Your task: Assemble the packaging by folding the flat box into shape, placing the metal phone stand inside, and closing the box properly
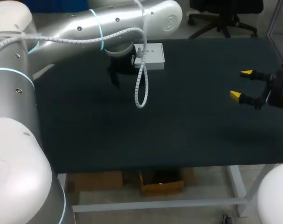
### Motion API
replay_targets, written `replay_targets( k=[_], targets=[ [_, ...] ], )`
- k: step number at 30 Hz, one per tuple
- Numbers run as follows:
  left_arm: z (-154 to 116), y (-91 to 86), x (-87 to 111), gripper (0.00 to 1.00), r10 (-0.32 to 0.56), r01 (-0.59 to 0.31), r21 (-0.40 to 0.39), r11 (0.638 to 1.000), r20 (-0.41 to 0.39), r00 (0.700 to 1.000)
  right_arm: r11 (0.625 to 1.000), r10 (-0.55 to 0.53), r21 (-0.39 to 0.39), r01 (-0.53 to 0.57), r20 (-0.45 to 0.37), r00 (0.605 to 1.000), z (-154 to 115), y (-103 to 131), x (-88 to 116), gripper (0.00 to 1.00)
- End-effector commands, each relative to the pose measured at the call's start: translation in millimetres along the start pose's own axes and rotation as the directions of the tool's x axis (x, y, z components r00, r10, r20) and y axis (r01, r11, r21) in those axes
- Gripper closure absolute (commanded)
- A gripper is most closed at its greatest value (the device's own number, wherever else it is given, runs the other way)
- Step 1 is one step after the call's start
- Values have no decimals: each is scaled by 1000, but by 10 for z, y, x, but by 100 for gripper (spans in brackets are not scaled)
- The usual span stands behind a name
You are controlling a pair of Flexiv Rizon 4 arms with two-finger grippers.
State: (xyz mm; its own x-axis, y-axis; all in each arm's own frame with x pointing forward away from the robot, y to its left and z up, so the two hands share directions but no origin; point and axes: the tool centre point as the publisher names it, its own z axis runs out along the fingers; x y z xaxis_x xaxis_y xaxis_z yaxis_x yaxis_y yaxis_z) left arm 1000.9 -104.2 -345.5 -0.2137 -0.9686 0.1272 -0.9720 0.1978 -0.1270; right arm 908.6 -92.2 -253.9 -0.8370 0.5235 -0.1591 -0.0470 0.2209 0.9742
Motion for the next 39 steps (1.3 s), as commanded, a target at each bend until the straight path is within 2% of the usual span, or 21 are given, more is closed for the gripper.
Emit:
replay_targets(
  k=[1,7,11,20,22,24,39],
  targets=[
    [-129,439,-90,0,50,-4,523,852,-74,996,1000,-1,-6,1,-1,1000,-10,-10,-3,0],
    [-157,653,-216,0,120,-35,584,811,-107,987,1000,-1,-6,1,-1,1000,-10,-10,-3,0],
    [-183,716,-268,0,149,-47,611,790,-118,982,1000,-1,-6,1,-1,1000,-10,-10,-3,0],
    [-308,633,-317,0,207,-42,661,749,-173,963,1000,-1,-6,1,-1,1000,-10,-10,-3,0],
    [-340,590,-312,0,215,-37,663,748,-189,958,1000,-1,-6,1,-1,1000,-10,-10,-3,0],
    [-370,547,-309,0,257,-71,624,778,-213,943,1000,-1,-6,1,-1,1000,-10,-10,-3,0],
    [-370,547,-309,0,257,-71,624,778,-213,943,1000,-1,-6,1,-1,1000,-10,-10,-3,0]
  ],
)
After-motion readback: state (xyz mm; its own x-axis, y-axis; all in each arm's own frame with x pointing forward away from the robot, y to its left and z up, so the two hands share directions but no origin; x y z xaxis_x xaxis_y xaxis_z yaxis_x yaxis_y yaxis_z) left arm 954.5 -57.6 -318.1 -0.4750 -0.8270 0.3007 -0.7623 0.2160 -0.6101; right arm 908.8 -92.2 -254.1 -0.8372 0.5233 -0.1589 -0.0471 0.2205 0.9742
